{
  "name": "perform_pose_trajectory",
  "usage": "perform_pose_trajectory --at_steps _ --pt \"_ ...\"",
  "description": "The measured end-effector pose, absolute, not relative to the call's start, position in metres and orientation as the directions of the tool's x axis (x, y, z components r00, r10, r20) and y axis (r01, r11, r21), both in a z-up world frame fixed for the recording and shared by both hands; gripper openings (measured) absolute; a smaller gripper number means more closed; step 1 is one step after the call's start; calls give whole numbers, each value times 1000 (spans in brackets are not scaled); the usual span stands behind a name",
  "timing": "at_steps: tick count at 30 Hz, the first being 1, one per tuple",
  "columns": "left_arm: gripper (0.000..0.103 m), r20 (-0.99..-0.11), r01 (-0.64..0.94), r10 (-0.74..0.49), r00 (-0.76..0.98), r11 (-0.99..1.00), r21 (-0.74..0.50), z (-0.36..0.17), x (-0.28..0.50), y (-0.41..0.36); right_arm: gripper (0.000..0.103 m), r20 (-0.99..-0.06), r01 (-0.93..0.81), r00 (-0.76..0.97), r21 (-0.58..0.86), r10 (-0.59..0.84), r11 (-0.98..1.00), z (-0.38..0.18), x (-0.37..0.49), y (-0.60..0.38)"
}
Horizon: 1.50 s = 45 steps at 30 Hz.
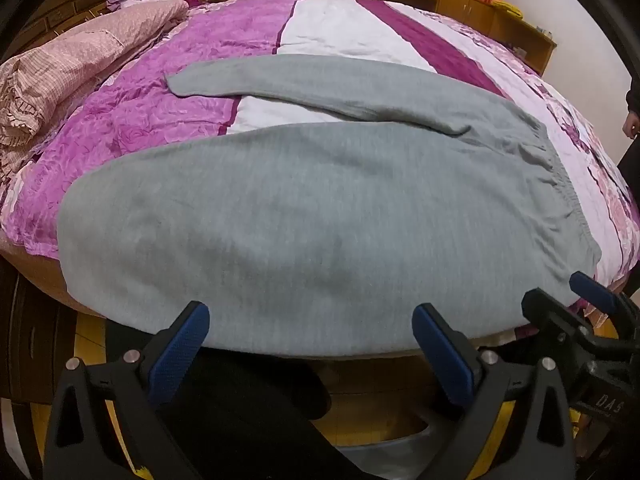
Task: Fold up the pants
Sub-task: 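Move both grippers over the grey sweatpants toward the leg edge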
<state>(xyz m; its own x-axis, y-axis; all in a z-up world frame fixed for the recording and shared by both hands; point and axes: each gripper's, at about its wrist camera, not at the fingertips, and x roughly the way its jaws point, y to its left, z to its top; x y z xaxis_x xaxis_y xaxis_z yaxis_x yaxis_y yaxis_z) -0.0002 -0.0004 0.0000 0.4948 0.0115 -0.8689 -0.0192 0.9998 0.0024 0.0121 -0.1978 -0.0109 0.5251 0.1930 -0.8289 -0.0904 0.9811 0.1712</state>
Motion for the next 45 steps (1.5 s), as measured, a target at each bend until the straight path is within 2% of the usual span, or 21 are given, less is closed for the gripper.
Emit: perform_pose_trajectory --at_steps 13,24,36,45 --pt "103 -869 -23 29 493 1000 21 8 5 5 98 -825 -115 530 156 194 981 2 26 -198" --pt "103 -876 2 28 481 999 33 18 47 16 98 -819 -128 543 139 187 982 18 62 -210" --pt "103 -896 46 -24 443 999 -4 34 121 22 98 -838 -120 517 131 175 984 27 124 -232" --pt "103 -901 58 -10 435 998 17 37 197 19 98 -862 -128 478 122 169 984 25 185 -253"
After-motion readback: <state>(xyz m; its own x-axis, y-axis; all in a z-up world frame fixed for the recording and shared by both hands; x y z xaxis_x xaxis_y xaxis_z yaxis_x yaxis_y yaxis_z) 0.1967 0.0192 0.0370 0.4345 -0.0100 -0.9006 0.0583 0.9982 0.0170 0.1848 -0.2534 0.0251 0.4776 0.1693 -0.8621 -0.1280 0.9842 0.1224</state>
